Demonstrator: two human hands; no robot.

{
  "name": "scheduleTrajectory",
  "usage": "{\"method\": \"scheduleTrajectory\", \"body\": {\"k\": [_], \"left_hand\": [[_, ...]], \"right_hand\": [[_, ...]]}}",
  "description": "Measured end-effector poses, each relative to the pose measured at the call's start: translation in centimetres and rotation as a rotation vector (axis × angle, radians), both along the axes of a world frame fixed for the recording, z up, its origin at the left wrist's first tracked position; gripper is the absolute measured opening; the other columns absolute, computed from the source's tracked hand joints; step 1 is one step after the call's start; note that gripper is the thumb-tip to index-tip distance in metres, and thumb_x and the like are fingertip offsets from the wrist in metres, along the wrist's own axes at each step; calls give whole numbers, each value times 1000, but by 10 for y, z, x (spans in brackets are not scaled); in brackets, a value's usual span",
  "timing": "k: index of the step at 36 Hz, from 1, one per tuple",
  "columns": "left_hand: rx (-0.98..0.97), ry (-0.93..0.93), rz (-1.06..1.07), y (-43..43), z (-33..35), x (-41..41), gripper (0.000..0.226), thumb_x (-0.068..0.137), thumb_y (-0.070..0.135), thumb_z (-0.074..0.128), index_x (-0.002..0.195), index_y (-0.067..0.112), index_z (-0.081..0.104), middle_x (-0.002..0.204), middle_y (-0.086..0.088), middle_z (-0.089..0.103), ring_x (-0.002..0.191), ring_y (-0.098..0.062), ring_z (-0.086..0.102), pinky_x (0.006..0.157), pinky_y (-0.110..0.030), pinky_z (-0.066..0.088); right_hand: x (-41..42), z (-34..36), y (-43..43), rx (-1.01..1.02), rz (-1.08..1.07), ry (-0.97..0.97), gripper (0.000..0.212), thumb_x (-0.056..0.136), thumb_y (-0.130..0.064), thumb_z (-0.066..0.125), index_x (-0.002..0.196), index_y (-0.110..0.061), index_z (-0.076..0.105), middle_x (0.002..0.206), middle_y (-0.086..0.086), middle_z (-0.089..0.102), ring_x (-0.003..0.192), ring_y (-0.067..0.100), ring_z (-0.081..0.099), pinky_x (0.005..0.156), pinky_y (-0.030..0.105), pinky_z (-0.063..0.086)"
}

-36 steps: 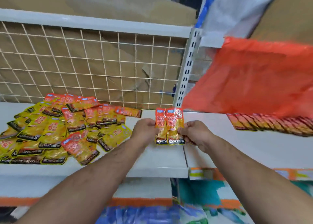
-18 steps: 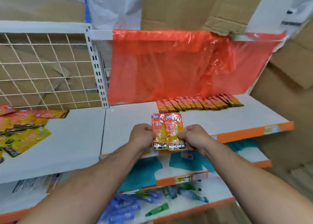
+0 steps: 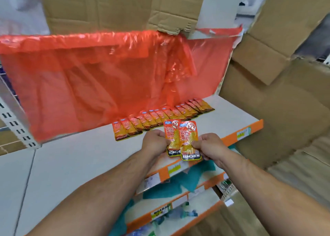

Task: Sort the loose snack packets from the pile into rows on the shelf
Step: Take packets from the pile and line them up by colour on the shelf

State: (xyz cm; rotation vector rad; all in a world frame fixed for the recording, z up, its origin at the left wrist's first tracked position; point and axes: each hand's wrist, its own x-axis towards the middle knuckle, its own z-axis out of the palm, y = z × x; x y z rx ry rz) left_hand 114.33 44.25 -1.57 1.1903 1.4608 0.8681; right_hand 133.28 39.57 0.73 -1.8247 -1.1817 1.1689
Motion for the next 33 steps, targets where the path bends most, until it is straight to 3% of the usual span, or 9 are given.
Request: {"method": "scheduleTrajectory", "body": {"k": [3, 9, 14, 21, 28, 33], "left_hand": [[14, -2, -38, 31, 0, 21, 35, 76, -5, 69, 51, 16, 55, 52, -2, 55, 56, -22, 52, 57, -35, 43], [31, 20, -80, 86, -3, 51, 30, 73, -2, 74, 60, 16, 54, 56, -4, 52, 60, -20, 52, 60, -38, 48], [23, 8, -83, 122, -10, 76, 40, 71, -4, 73, 53, 17, 44, 48, -1, 44, 57, -21, 50, 59, -36, 42], [18, 24, -71, 164, -13, 123, 37, 76, -2, 73, 57, 16, 48, 54, -4, 49, 55, -21, 50, 58, -32, 42], [2, 84, 46, 201, -15, 176, 34, 76, 2, 74, 56, 15, 50, 48, 2, 51, 51, -16, 51, 55, -25, 40], [4, 209, 173, 216, -9, 218, 27, 70, 4, 73, 59, 15, 52, 55, -2, 57, 59, -22, 61, 62, -33, 54]], "right_hand": [[19, 3, 24, -8, -38, -21, 27, 89, -11, 68, 74, -11, 46, 52, 7, 33, 36, 17, 29, 42, 22, 24], [45, 3, 71, 1, -72, -42, 31, 90, -12, 68, 73, -13, 43, 57, 7, 34, 37, 15, 30, 39, 20, 26], [66, 3, 100, -18, -90, -26, 33, 91, -11, 67, 67, -13, 45, 44, 0, 37, 29, 10, 31, 37, 16, 24], [115, -4, 150, 13, -84, -49, 15, 86, -14, 70, 82, -10, 56, 64, 12, 46, 39, 15, 34, 40, 21, 26], [173, -15, 209, 1, -5, -69, 21, 86, -15, 71, 75, -12, 54, 62, 10, 47, 40, 17, 34, 43, 23, 26], [214, -18, 249, -46, 70, -28, 18, 84, -12, 69, 78, -13, 52, 57, 8, 41, 42, 15, 30, 46, 21, 20]]}}
